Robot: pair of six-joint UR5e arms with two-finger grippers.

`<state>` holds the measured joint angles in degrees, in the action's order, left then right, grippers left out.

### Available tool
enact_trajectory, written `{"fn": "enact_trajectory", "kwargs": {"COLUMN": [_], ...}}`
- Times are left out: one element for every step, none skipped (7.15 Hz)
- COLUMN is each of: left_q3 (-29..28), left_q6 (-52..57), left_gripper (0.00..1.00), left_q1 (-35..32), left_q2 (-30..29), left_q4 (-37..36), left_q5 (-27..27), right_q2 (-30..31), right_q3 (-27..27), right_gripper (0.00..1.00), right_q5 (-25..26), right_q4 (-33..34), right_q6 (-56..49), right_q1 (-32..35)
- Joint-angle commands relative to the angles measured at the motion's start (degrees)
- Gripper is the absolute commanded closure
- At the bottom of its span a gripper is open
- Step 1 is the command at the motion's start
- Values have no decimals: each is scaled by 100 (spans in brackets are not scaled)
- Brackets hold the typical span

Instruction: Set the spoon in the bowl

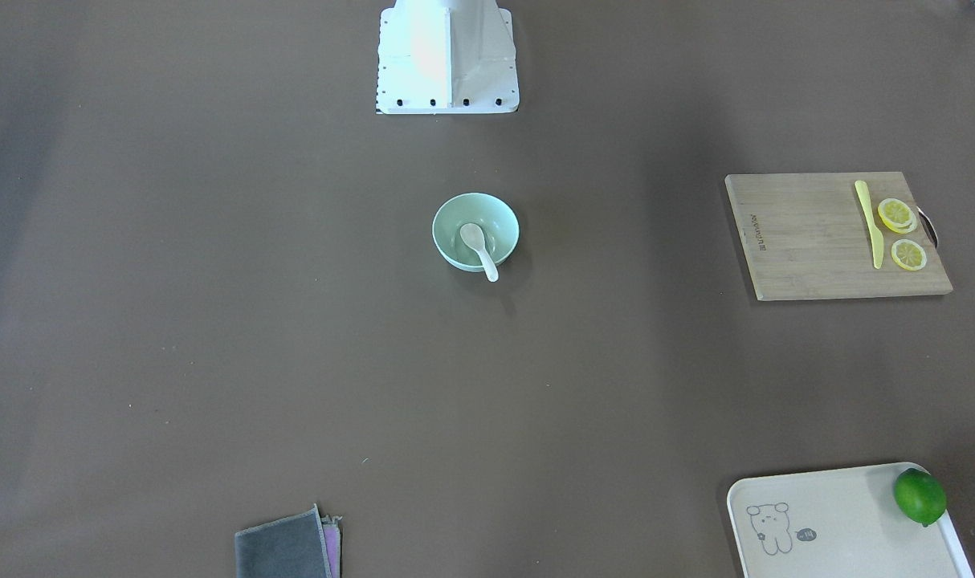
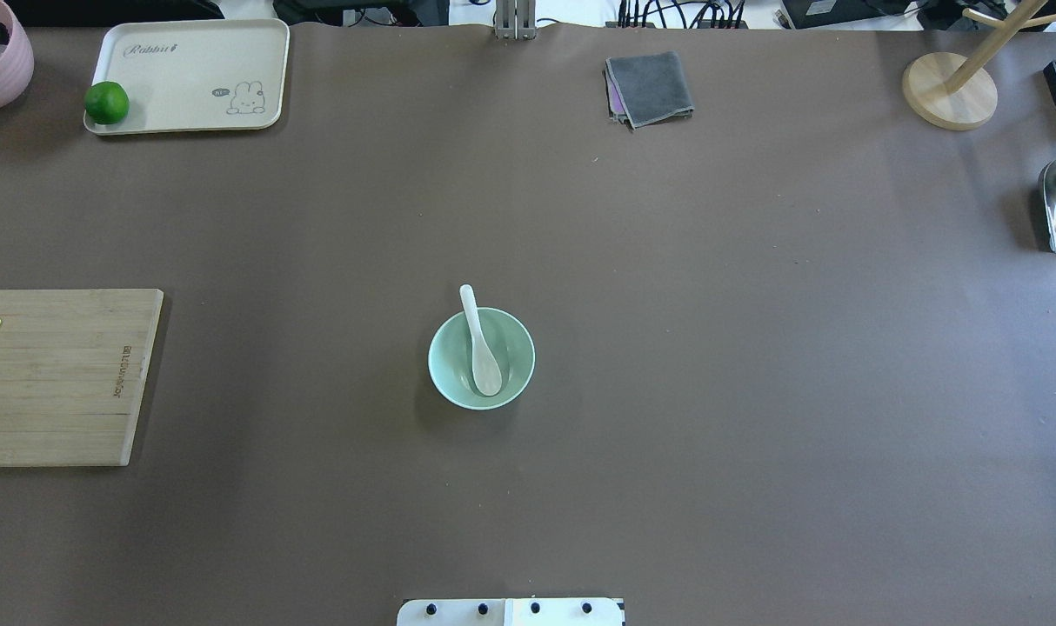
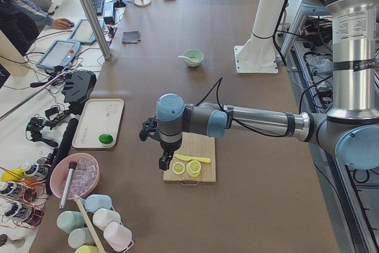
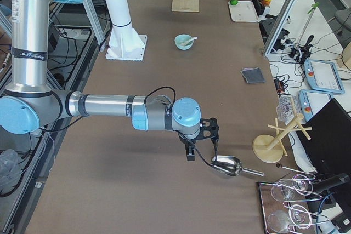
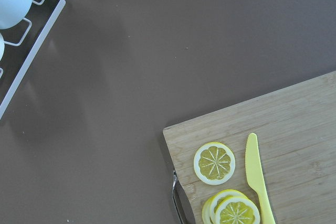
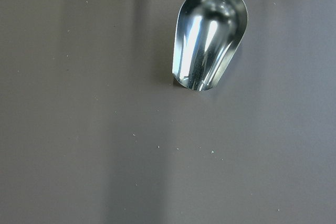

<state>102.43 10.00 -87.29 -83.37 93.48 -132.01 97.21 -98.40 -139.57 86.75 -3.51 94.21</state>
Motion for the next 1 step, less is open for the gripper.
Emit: {"fn": "enact_trajectory", "kwargs": {"left_q3": [75], "left_q6": [-7], "left_gripper": [2], "left_q1": [-60], "left_q2": [-4], "left_q4": [12], "left_q5": [-70], "right_q2": [114], "right_q3": [-4], "right_gripper": [0], "right_q5": [0], "right_q4": [-9], "right_q6": [0], "right_q1": [1]}}
